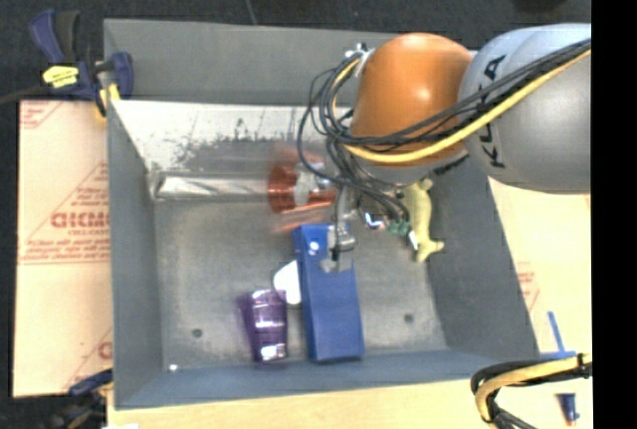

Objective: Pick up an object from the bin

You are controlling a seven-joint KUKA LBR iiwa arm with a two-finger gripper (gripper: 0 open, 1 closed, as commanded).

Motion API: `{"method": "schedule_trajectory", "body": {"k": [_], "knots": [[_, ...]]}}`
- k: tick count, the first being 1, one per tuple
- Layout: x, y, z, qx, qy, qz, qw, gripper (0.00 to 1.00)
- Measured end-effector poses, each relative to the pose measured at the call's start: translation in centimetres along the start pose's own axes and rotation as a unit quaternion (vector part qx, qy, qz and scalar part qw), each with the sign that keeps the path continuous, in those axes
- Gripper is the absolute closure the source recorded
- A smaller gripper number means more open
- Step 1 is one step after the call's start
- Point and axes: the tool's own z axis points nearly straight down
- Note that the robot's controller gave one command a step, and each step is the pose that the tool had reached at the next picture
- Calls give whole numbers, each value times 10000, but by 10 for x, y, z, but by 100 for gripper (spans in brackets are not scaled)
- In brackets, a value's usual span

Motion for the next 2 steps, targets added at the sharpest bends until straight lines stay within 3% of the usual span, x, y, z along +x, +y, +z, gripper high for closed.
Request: {"method": "schedule_trajectory", "body": {"k": [1,2], "knots": [[35,24,39,4,-46,-270,9996,0],[58,50,65,12,-54,-739,9973,0]]}}
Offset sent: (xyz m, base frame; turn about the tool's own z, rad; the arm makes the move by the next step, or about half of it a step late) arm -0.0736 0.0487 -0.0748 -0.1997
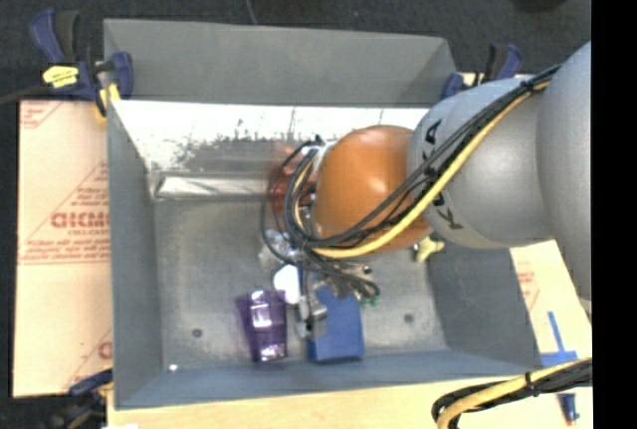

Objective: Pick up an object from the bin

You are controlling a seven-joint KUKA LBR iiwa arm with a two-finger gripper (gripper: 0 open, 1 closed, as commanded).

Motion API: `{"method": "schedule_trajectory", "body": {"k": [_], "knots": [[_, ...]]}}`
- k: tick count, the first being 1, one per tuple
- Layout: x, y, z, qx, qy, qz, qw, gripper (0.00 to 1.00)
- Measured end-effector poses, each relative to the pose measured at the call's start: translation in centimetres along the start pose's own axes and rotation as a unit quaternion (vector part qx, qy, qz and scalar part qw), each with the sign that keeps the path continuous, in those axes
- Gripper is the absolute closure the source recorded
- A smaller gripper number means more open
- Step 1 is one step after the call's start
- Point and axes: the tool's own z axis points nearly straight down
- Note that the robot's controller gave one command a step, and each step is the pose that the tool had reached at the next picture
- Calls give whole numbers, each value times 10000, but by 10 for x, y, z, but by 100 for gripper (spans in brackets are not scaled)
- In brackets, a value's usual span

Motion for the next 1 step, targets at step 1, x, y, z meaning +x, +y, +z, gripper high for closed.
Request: {"method": "schedule_trajectory", "body": {"k": [1], "knots": [[-61,-5,17,-5,0,-1409,9900,0]]}}
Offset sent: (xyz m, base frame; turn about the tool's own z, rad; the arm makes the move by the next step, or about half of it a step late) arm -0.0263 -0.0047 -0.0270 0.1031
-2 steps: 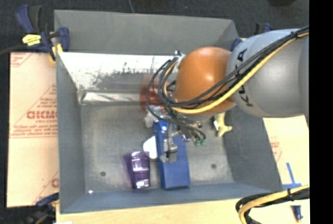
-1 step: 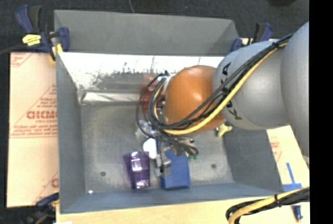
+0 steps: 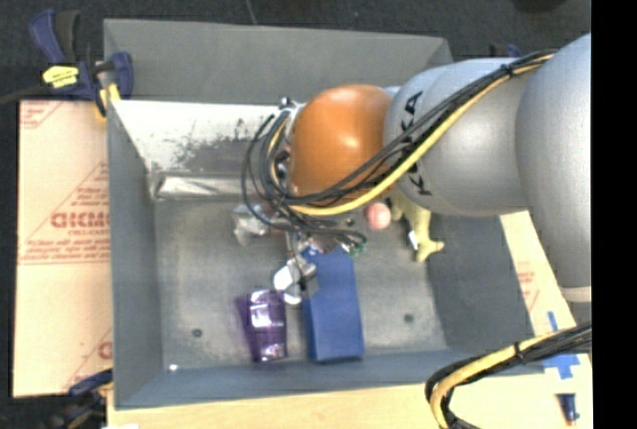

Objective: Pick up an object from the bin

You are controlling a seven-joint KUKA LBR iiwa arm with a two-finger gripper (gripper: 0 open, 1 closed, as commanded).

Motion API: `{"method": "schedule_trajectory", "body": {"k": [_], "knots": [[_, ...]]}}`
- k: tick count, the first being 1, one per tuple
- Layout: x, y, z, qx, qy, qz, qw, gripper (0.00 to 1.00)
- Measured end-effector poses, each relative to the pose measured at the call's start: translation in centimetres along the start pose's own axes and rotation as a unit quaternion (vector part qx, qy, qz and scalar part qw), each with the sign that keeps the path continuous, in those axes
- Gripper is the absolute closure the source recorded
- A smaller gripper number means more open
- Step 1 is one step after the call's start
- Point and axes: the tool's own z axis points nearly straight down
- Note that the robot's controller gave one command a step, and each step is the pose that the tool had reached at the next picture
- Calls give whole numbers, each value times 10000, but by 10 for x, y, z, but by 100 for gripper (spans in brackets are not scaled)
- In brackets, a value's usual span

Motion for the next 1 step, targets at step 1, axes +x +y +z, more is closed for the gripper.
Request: {"method": "schedule_trajectory", "body": {"k": [1], "knots": [[21,5,5,-10,4,-119,9999,0]]}}
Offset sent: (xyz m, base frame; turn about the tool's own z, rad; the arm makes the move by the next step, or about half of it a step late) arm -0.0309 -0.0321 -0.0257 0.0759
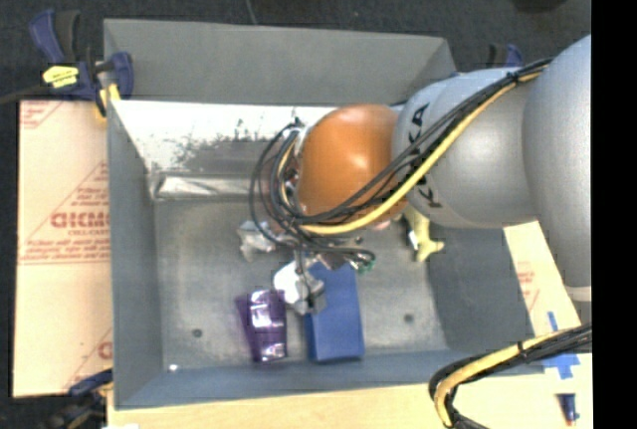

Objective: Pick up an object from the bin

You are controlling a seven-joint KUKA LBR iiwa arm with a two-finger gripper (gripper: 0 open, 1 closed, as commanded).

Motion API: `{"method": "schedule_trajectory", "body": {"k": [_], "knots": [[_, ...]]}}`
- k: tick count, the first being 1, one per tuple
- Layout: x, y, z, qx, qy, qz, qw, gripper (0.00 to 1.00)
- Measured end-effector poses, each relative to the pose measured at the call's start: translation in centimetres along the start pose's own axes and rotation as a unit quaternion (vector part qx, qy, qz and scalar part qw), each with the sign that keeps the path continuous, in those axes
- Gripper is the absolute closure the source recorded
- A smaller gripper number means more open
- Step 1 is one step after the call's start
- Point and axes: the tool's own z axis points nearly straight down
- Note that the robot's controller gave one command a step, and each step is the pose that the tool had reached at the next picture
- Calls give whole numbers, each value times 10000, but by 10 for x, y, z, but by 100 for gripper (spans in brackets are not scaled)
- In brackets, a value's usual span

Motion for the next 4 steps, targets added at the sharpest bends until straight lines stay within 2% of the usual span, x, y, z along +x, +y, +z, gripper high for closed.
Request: {"method": "schedule_trajectory", "body": {"k": [1,2,3,4], "knots": [[15,-4,10,0,-14,1390,9903,0],[37,1,21,-3,-8,719,9974,0],[27,38,30,129,-257,-718,9970,100],[27,39,30,136,-273,-713,9970,100]]}}
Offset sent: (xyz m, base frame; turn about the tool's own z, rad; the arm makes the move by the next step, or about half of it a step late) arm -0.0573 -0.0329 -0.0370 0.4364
